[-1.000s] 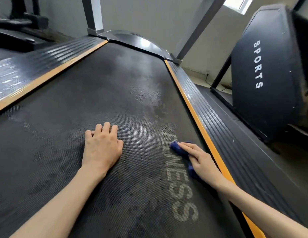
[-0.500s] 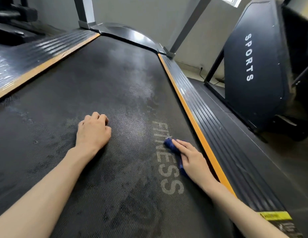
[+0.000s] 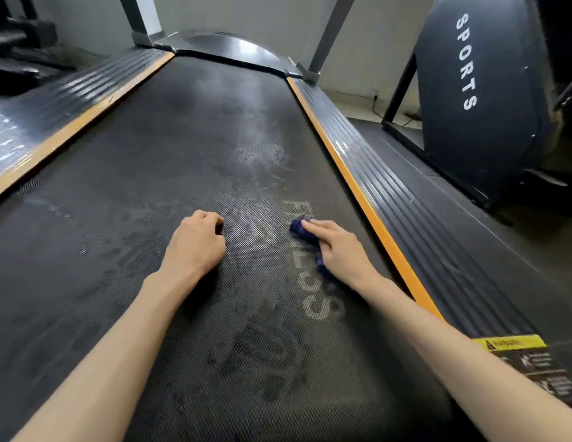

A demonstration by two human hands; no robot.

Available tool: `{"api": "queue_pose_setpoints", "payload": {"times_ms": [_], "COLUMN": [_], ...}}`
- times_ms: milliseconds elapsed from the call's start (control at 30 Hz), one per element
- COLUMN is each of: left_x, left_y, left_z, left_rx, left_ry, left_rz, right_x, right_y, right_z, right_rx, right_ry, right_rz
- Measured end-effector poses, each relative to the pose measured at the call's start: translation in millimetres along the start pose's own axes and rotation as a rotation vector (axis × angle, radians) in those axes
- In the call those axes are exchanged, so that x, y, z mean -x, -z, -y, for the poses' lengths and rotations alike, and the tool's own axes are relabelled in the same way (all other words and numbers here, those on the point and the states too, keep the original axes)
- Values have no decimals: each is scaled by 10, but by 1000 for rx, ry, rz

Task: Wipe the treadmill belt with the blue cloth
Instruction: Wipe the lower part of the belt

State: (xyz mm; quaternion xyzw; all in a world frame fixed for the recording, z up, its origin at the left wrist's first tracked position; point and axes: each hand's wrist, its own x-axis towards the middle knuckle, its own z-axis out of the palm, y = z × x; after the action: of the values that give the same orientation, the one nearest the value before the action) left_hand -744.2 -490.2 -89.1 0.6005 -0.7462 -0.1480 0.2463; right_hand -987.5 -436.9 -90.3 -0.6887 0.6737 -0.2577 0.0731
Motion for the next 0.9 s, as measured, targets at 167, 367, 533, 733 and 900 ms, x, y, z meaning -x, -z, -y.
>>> {"api": "queue_pose_setpoints", "payload": {"times_ms": [167, 367, 533, 733, 900], "left_x": [-28, 65, 80, 56, 63], "left_y": [52, -19, -15, 59, 56], "left_z": [23, -121, -57, -160, -179], "left_rx": [-72, -49, -48, -133, -189], "left_ry": [-18, 59, 35, 42, 41], "left_rz": [54, -58, -53, -5, 48], "right_x": [548, -845, -560, 749, -268], "right_y": [121, -126, -152, 137, -11], "right_z": [51, -195, 16, 235, -48], "right_rx": [-113, -80, -113, -235, -156], "right_ry": [319, -199, -91, 276, 75], "right_rz": [141, -111, -27, 203, 55]}}
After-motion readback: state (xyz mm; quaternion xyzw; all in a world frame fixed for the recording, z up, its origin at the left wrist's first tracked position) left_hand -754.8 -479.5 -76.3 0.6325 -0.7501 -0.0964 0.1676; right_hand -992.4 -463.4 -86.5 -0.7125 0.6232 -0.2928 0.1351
